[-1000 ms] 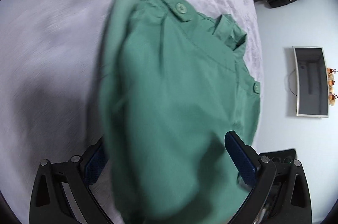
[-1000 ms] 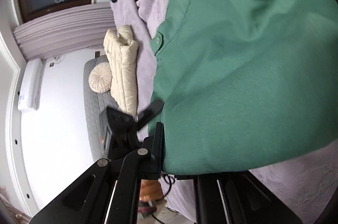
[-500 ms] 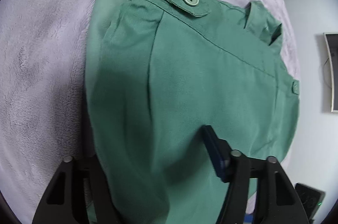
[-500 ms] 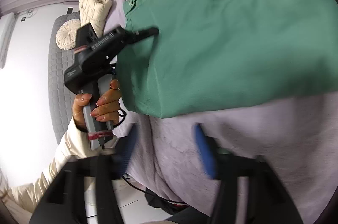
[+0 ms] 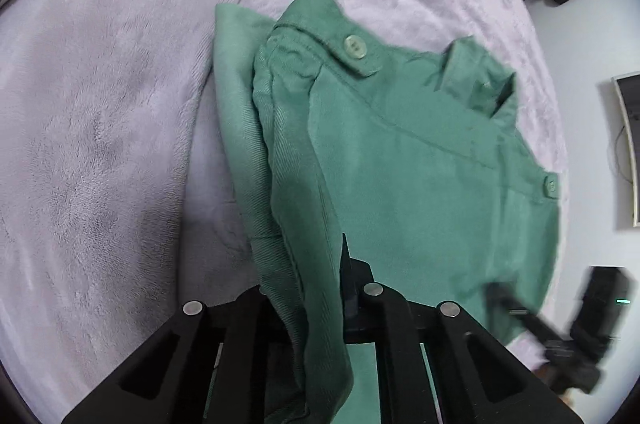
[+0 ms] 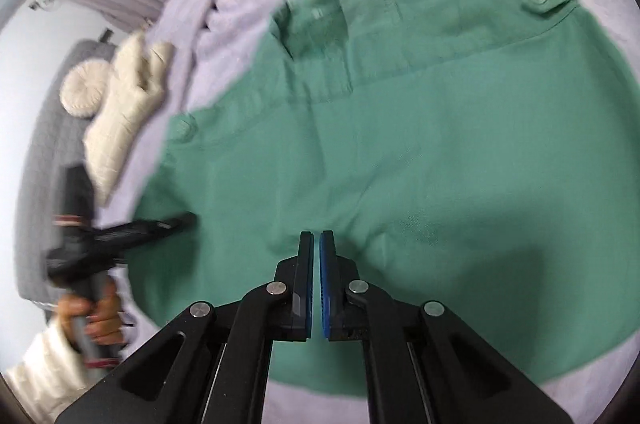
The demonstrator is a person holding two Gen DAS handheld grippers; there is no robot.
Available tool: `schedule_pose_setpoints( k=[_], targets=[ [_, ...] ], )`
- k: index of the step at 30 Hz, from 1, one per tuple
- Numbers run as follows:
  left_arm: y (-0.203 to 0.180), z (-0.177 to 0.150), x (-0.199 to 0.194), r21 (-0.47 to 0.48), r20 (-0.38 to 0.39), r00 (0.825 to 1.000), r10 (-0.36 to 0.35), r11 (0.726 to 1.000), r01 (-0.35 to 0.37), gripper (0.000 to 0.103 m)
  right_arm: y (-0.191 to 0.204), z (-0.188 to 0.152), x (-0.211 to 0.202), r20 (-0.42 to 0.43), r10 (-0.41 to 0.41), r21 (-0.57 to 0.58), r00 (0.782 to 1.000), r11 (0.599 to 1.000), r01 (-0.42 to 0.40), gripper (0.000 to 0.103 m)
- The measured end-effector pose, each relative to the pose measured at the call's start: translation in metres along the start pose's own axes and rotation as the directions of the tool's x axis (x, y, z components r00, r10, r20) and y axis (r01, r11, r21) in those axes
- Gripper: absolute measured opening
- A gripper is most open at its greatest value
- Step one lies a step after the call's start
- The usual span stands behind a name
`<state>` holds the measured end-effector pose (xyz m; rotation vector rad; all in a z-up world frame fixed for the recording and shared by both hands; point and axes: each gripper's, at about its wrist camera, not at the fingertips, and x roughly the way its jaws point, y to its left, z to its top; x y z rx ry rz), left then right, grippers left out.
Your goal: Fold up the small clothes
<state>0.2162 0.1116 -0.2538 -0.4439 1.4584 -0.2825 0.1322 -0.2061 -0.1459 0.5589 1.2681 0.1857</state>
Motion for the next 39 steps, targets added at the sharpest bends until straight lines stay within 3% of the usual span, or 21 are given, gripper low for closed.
schedule_pose_setpoints(
  k=[3,9,13,16,19,25,28,32,34,36,37,39],
  targets=[
    [-0.027,0.001,-0.023,0.04,0.044,0.997,-0.061,0.997,0.06,0.012,-0.011,-0.009,0.016,0.021,-0.007,-0.018,1.0,1.0,0.008,0.003],
    [-0.108,0.002,-0.049,0.201,0.091,0.993,-0.074,0.978,0.055,0.012,-0.022,-0.004,0.018,0.023,0.046,0.004,0.999,0.999,-0.046,0.003],
    [-0.176,-0.006,-0.053,0.327,0.099,0.993,-0.063,0.945,0.027,0.012,-0.039,-0.006,0.013,0.012,0.136,0.064,0.991,0.989,-0.137,0.003],
    [-0.227,-0.01,-0.044,0.409,0.092,0.995,-0.048,0.913,0.006,0.012,-0.06,-0.013,-0.004,0.03,0.236,0.14,0.971,0.961,-0.237,0.007],
    [-0.282,-0.015,-0.021,0.48,0.086,0.996,-0.034,0.877,-0.011,0.012,-0.089,-0.028,-0.037,0.089,0.29,0.182,0.953,0.936,-0.301,0.007],
    [-0.364,-0.041,0.063,0.575,0.005,1.0,0.004,0.818,-0.007,0.012,-0.168,-0.056,-0.084,0.203,0.29,0.309,0.935,0.888,-0.342,0.007],
    [-0.39,-0.066,0.117,0.609,-0.016,0.994,0.107,0.79,-0.075,0.012,-0.201,-0.065,-0.083,0.209,0.282,0.372,0.936,0.863,-0.343,0.007],
    [-0.406,-0.096,0.157,0.687,0.058,0.969,0.24,0.695,-0.213,0.013,-0.223,-0.071,-0.078,0.231,0.33,0.414,0.916,0.818,-0.399,0.007],
    [-0.407,-0.102,0.153,0.702,0.064,0.973,0.223,0.682,-0.203,0.024,-0.224,-0.072,-0.076,0.234,0.338,0.413,0.912,0.814,-0.408,0.007],
    [-0.41,-0.103,0.141,0.697,0.026,0.988,0.15,0.706,-0.126,0.049,-0.228,-0.074,-0.076,0.24,0.349,0.415,0.906,0.807,-0.42,0.007],
    [-0.413,-0.105,0.133,0.702,0.02,0.994,0.108,0.706,-0.091,0.055,-0.232,-0.075,-0.077,0.242,0.352,0.418,0.904,0.803,-0.425,0.007],
    [-0.423,-0.112,0.118,0.749,0.045,0.997,0.07,0.658,-0.08,0.081,-0.232,-0.075,-0.078,0.247,0.356,0.426,0.901,0.796,-0.431,0.007]
  ],
)
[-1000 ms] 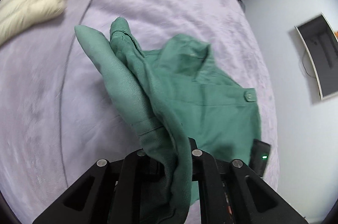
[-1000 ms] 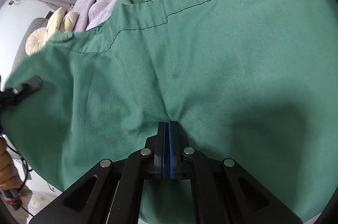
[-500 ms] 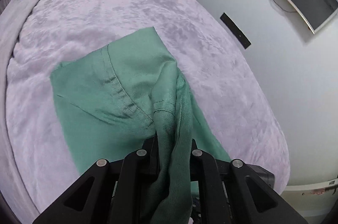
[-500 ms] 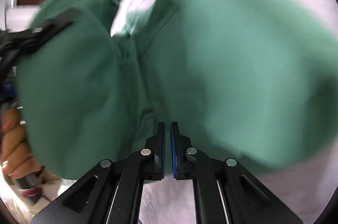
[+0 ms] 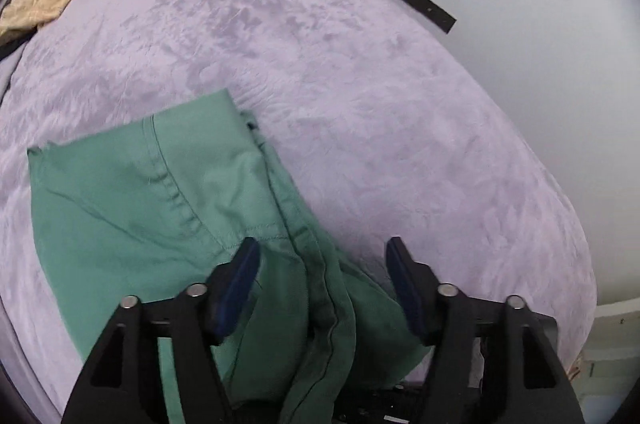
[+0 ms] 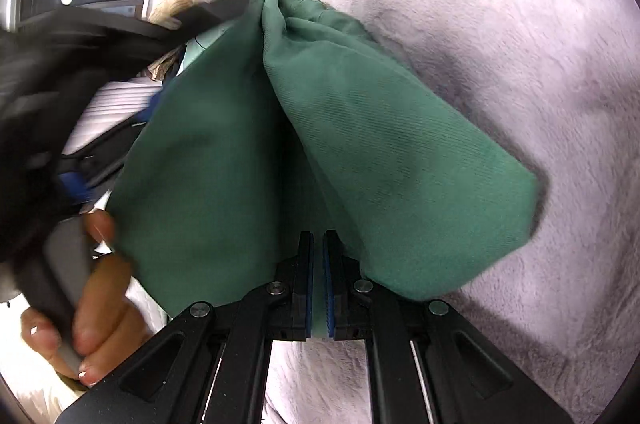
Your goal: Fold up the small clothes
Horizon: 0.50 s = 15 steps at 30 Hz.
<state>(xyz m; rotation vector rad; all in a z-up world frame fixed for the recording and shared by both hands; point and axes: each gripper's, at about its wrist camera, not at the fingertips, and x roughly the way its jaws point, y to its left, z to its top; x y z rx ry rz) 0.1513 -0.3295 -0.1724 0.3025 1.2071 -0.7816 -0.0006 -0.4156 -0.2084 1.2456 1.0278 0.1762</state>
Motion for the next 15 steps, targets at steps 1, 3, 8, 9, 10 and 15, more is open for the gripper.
schedule_pose_setpoints(
  k=[1,3,8,9,10,15],
  targets=[
    [-0.006,0.0,-0.011,0.046,0.034,0.999,0.003,0.999,-0.005,0.083,0.0,-0.001,-0.002,0.004,-0.002,0.003,1.0,1.0,0.002,0.007],
    [-0.01,0.0,-0.03,0.098,0.074,0.997,-0.02,0.995,0.013,0.083,-0.006,-0.005,-0.016,0.026,-0.008,0.005,1.0,1.0,0.008,0.012],
    [0.038,0.009,-0.069,0.016,0.162,0.986,-0.032,0.999,0.029,0.083,-0.021,-0.021,-0.054,0.129,0.079,0.076,0.988,0.993,-0.09,0.058],
    [0.051,0.009,-0.071,-0.015,0.167,0.986,0.005,1.0,-0.002,0.083,-0.023,-0.026,-0.061,0.148,0.088,0.09,0.985,0.991,-0.102,0.061],
    [0.067,0.007,-0.071,-0.046,0.159,0.986,0.057,0.998,-0.05,0.083,-0.027,-0.031,-0.069,0.167,0.101,0.101,0.981,0.988,-0.119,0.063],
    [0.132,-0.037,-0.06,-0.228,0.07,0.975,0.209,0.955,-0.188,0.083,-0.012,-0.041,-0.103,0.227,0.159,0.068,0.961,0.982,-0.178,0.078]
  ],
)
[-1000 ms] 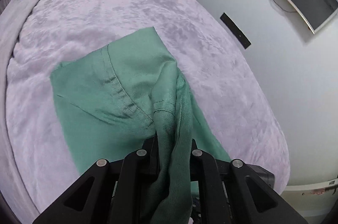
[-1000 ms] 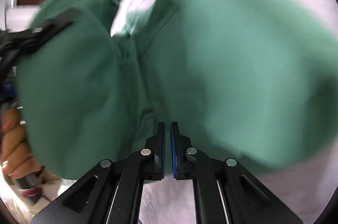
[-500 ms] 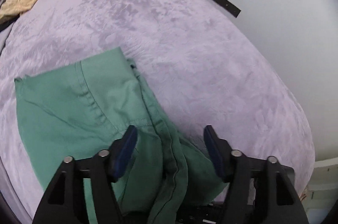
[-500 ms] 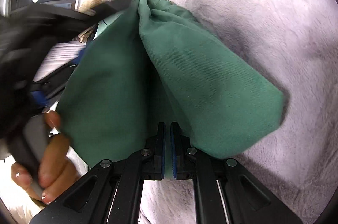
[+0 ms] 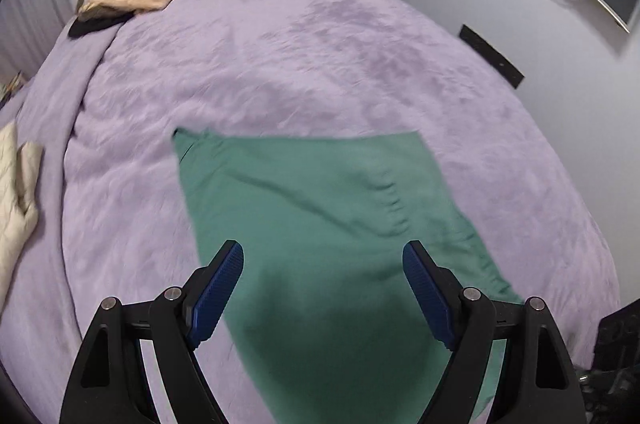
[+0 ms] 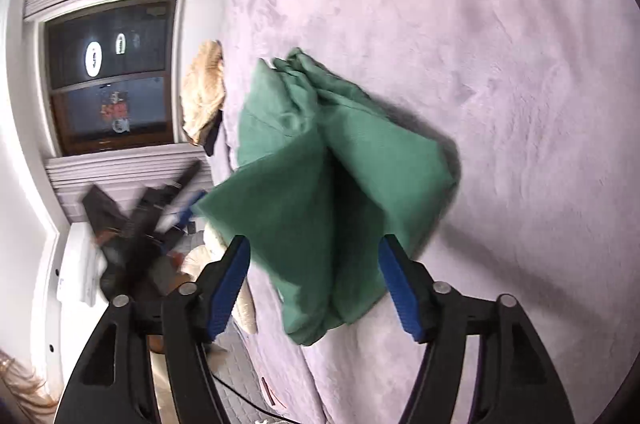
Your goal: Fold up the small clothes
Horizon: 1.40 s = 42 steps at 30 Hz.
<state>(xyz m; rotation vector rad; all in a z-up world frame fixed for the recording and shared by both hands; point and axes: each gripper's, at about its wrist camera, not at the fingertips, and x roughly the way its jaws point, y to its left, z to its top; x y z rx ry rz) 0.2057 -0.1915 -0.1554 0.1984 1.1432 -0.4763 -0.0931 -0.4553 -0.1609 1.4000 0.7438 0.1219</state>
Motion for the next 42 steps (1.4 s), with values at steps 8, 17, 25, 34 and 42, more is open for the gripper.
schedule_pose_setpoints(
  k=[8,17,25,34,42],
  targets=[
    [0.037,-0.087,0.013,-0.123,-0.154,0.985,0.077,0.988,-0.096,0.083,0.066,0.007,0.049,-0.006,-0.246,-0.238,0.969,0.942,0.238,0.077],
    [0.026,-0.096,0.0,-0.098,-0.121,0.99,0.074,0.991,-0.086,0.083,0.089,0.002,0.018,0.135,-0.248,-0.342,0.959,0.897,0.28,0.004],
    [0.026,-0.12,0.023,-0.026,-0.121,0.987,0.105,0.994,-0.109,0.1,-0.022,0.018,0.028,0.038,-0.261,-0.03,0.964,0.964,0.263,0.004],
    [0.056,-0.13,0.001,-0.103,-0.195,0.979,0.065,0.991,-0.086,0.1,0.019,-0.042,0.044,-0.2,-0.158,-0.128,0.967,0.983,0.134,0.058],
    [0.089,-0.13,-0.02,-0.154,-0.175,0.978,0.113,0.978,-0.14,0.1,0.001,-0.077,0.096,-0.163,-0.201,-0.021,0.966,0.979,0.201,0.009]
  ],
)
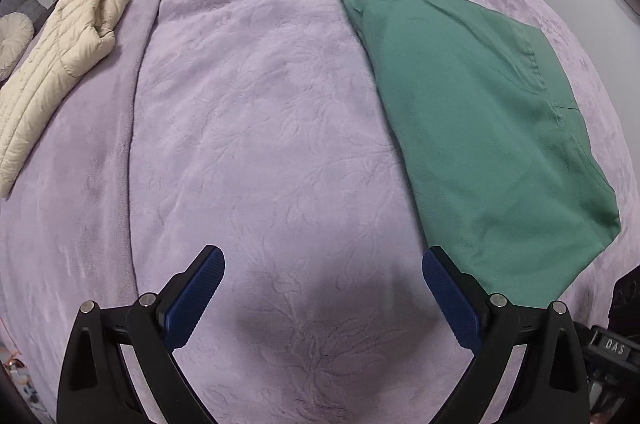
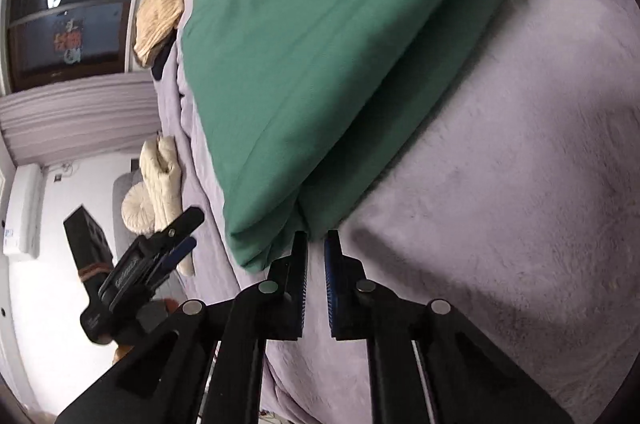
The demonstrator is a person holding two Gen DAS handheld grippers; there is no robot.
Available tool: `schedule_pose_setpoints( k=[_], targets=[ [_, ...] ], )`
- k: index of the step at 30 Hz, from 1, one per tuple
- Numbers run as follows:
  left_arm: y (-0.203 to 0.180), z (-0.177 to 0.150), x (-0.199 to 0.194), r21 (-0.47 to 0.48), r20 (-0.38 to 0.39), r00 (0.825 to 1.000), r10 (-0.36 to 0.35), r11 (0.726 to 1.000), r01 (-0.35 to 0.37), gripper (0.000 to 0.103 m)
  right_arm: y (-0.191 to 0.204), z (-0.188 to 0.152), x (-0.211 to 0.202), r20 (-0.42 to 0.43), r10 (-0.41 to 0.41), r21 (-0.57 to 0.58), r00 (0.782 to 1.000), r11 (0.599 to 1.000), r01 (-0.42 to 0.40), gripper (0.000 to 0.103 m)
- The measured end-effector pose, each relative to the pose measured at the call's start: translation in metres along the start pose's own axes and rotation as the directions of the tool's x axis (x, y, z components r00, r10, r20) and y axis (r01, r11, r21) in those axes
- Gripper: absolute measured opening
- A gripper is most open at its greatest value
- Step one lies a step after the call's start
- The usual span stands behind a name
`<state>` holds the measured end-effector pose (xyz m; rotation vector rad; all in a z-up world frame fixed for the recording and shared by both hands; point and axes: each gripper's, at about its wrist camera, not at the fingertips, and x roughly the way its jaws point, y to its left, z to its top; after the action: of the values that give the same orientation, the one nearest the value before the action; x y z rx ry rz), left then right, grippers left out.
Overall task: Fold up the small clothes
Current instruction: 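Lay the folded jacket on the bed and open both grippers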
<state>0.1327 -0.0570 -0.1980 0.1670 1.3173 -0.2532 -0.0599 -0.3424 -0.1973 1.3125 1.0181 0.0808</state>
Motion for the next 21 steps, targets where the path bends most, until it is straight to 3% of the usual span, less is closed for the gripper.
schedule_pose_setpoints(
  k=[4,9,13,17,21],
  targets=[
    [0.009,0.002,-0.002,-0.038,0.008,1.0,-0.022,0.999,0.023,0.1,0.027,0.009,0.012,-0.002,0.063,-0.096,0.998,0.993,-0.063,0.008],
    [-0.016,0.001,0.012,0.008,-0.019,0.999,-0.048,0.999,0.048,0.1,0.032,-0.004,0.048,-0.114,0.028,-0.129,0.993,0.991,-0.043,0.008],
    [-0.035,-0.006,0.012,0.079,-0.019,0.999,-0.043,0.996,0.045,0.1,0.036,-0.022,0.042,-0.186,-0.045,-0.186,0.981,0.983,0.01,0.008],
    [-0.03,-0.003,0.0,0.076,0.014,0.999,-0.033,0.997,0.032,0.1,0.058,-0.012,0.0,-0.102,-0.103,-0.3,0.989,0.952,0.068,0.008],
    [-0.031,-0.001,0.0,0.092,0.021,1.0,-0.018,0.996,0.016,0.1,0.088,0.026,-0.032,0.044,-0.22,-0.445,0.975,0.869,0.216,0.008]
  ],
)
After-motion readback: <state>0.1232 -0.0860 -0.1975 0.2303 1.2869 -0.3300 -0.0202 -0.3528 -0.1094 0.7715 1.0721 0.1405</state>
